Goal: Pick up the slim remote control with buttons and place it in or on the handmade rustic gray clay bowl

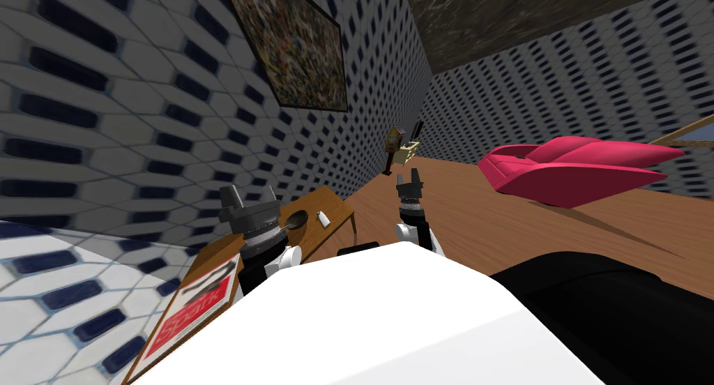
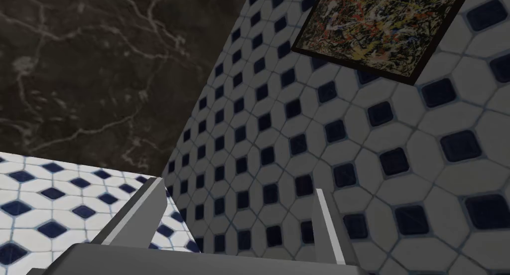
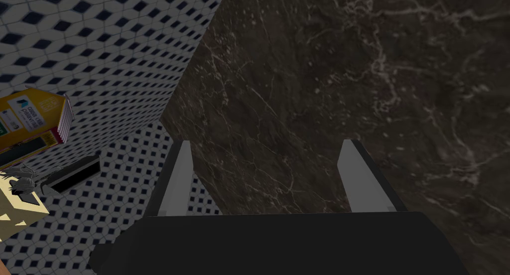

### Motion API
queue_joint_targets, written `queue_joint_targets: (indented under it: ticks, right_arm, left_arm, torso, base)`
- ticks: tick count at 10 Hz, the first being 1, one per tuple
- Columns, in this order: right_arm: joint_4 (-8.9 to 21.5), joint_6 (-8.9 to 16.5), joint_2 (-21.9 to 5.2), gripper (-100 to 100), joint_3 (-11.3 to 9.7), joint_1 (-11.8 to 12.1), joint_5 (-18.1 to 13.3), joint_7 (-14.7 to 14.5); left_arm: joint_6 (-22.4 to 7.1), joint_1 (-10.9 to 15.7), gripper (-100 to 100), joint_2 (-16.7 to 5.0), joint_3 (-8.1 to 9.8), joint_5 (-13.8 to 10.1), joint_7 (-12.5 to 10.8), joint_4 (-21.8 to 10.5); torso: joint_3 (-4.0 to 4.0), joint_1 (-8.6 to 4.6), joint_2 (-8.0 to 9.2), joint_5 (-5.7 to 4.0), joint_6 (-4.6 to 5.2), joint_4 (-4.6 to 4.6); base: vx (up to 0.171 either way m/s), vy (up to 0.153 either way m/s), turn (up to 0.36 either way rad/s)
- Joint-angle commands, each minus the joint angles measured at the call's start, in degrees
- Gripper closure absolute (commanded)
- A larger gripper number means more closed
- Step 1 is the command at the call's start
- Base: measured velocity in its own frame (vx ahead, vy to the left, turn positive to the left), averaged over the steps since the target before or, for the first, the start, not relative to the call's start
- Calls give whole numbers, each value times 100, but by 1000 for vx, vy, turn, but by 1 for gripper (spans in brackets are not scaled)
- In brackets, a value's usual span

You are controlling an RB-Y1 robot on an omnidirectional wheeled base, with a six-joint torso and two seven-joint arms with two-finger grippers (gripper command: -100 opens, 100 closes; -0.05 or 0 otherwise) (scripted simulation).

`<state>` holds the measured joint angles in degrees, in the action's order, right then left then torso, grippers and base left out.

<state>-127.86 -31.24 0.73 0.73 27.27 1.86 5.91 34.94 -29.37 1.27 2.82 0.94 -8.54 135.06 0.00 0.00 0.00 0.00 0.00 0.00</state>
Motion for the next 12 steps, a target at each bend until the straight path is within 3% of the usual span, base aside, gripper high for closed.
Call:
queue_joint_targets:
  ticks: [1,5,6,8,9,11,12]
  right_arm:
    - [0,0,0,0,0,0,0,0]
    - [0,0,0,0,0,0,0,0]
    - [0,0,0,0,0,-1,0,0]
    - [0,0,0,0,0,0,0,0]
    - [0,0,0,0,0,0,0,0]
    - [0,0,0,0,0,0,0,0]
    - [0,0,0,0,0,-1,0,0]
  left_arm:
    - [-73,50,-100,-241,21,-56,55,-78]
    - [-500,319,-100,-918,111,-398,374,-516]
    - [-500,319,-100,-957,111,-398,374,-516]
    - [-798,512,-100,-1331,159,-677,622,-849]
    - [-837,512,-100,-1331,159,-677,622,-849]
    - [-1205,730,-100,-1712,201,-1016,914,-1213]
    - [-1243,730,-100,-1718,201,-1016,914,-1245]
  torso:
    - [0,0,0,0,0,0]
    - [7,-9,13,-2,0,3]
    - [8,-9,14,-2,1,3]
    - [6,-9,11,-2,0,2]
    - [6,-13,10,-3,1,2]
    - [5,-9,9,-2,1,2]
    - [7,-13,11,-3,1,2]
  base:
    - [-12,-7,16]
    - [-33,-26,15]
    - [-29,-21,0]
    - [-30,-37,0]
    - [-23,-29,-3]
    - [-35,-33,-16]
    - [-33,-27,-8]
